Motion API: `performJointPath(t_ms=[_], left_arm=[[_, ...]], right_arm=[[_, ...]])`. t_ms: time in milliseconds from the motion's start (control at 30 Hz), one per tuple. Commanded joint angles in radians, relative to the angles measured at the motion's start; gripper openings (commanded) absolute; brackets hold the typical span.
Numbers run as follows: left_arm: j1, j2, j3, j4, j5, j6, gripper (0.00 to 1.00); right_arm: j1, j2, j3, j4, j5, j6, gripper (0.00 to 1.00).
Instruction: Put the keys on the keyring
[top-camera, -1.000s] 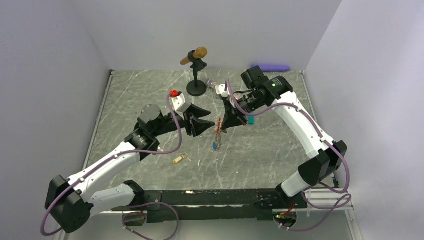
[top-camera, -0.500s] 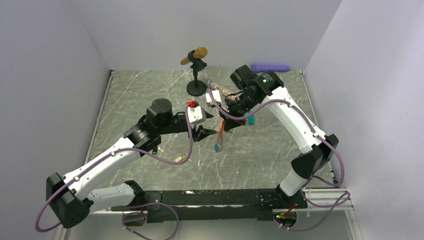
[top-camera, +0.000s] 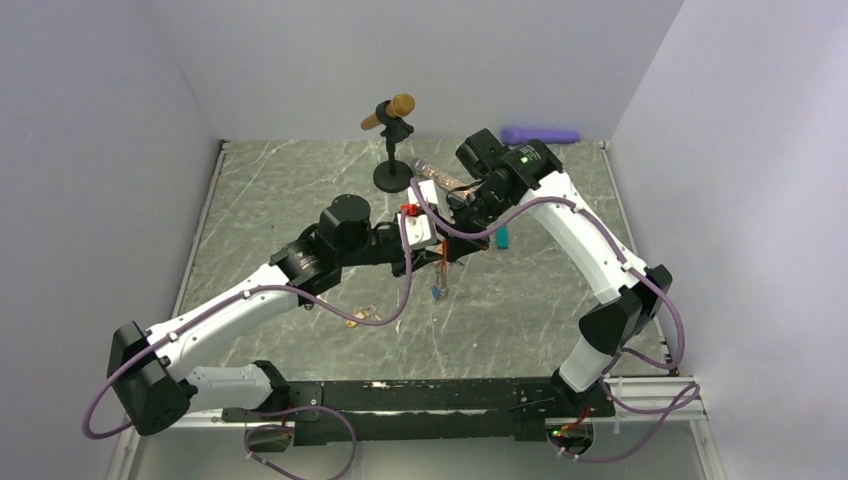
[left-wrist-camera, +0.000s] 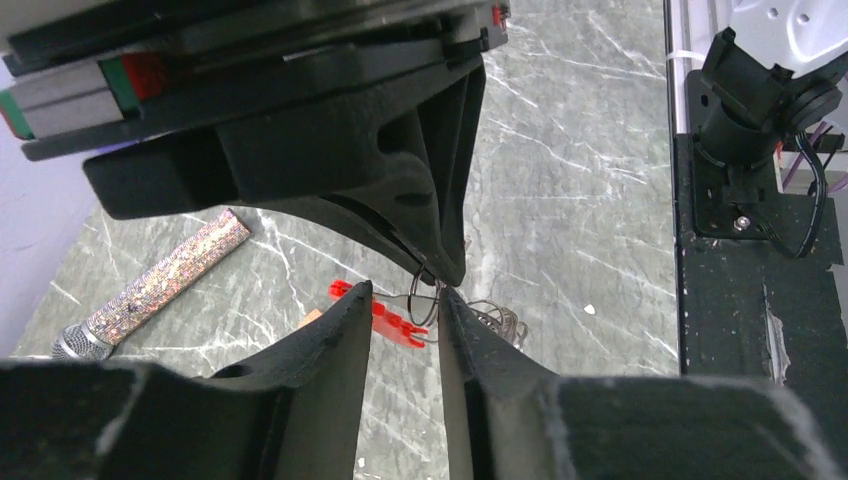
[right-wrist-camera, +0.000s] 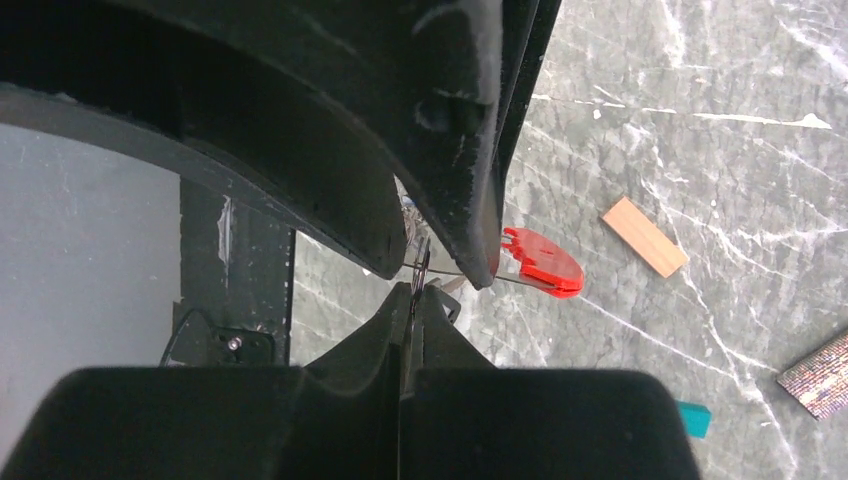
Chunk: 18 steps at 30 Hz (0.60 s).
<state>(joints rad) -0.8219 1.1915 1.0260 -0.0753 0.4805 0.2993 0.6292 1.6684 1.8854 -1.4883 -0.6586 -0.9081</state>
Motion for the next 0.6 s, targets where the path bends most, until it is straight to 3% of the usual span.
performJointPath(t_ms=[0,167,333,567], left_arm=[[-0.008,0.015,0.061,-0.020,-0.018,0.005,0.33],[-0.008,0.039,0.089,-0.041,0.017,0.002,0.13],[-0.008,0.056,0.108,-0.066,0.041,-0.001,0.03],[-0.009,0.073,0.131,-0.136,0.040,0.023,0.00]], right_arm=[[0.004,-0.003,0.040,-0.010,-0.023,0.001,0.00],[0.003,-0.005,0.041,-0.011,-0.034,0.000,0.00],[0.004,-0.007,0.038,-0.009,-0.038,-0.002,0.00],[0.001,-0.017,0.039,-0.003,-0.045,0.002,0.00]])
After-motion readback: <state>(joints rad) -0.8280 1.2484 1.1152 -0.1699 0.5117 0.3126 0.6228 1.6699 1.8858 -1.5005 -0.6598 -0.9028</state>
